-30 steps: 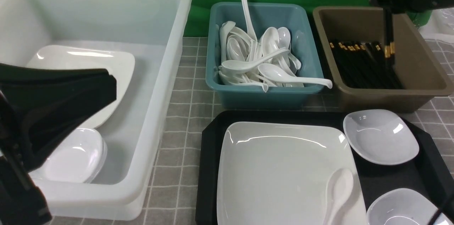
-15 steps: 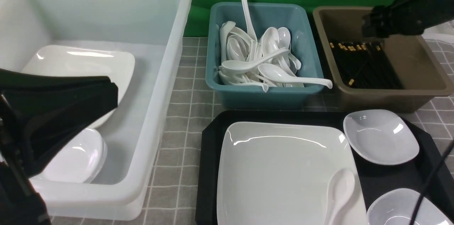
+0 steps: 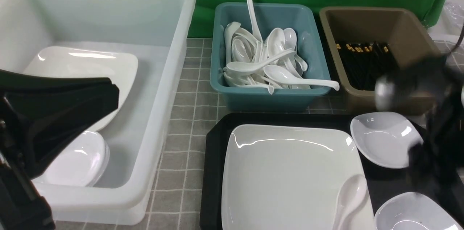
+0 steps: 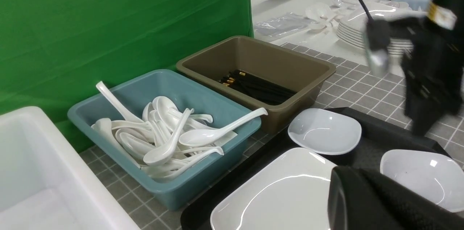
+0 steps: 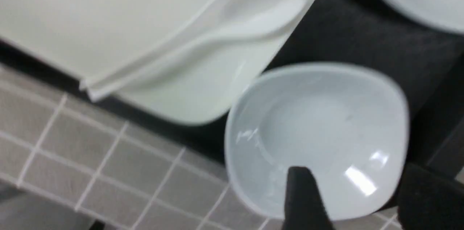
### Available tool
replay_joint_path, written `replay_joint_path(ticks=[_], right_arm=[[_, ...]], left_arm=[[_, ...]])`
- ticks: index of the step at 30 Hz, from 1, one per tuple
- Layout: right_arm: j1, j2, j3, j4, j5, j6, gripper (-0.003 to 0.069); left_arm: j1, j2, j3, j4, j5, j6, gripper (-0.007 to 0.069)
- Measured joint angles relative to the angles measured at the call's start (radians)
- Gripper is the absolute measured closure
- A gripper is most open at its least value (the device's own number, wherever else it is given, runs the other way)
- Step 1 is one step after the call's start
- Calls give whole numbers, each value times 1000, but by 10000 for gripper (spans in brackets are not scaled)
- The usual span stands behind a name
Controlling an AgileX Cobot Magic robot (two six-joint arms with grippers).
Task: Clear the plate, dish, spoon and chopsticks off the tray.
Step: Use the right arm to grab a small plate from the dinner plate
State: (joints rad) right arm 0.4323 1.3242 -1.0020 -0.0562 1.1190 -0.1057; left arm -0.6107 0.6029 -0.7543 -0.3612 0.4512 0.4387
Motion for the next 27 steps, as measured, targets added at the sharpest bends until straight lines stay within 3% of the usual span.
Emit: replay_joint_path(ticks=[3, 6, 12, 17, 27], right_arm=[[112, -45, 167, -13, -81, 71, 190], [158, -39, 268, -17, -190, 129, 179], [156, 57, 370, -59, -409, 193, 174], [124, 132, 372, -96, -463, 194, 178], [97, 173, 367, -133, -473, 195, 399]], left_arm=[[0, 1, 0, 0, 5, 0, 616], [0, 1, 0, 0, 12, 0, 616], [0, 1, 0, -3, 15, 0, 616], [0, 1, 0, -7, 15, 0, 616], [0, 1, 0, -7, 15, 0, 616]])
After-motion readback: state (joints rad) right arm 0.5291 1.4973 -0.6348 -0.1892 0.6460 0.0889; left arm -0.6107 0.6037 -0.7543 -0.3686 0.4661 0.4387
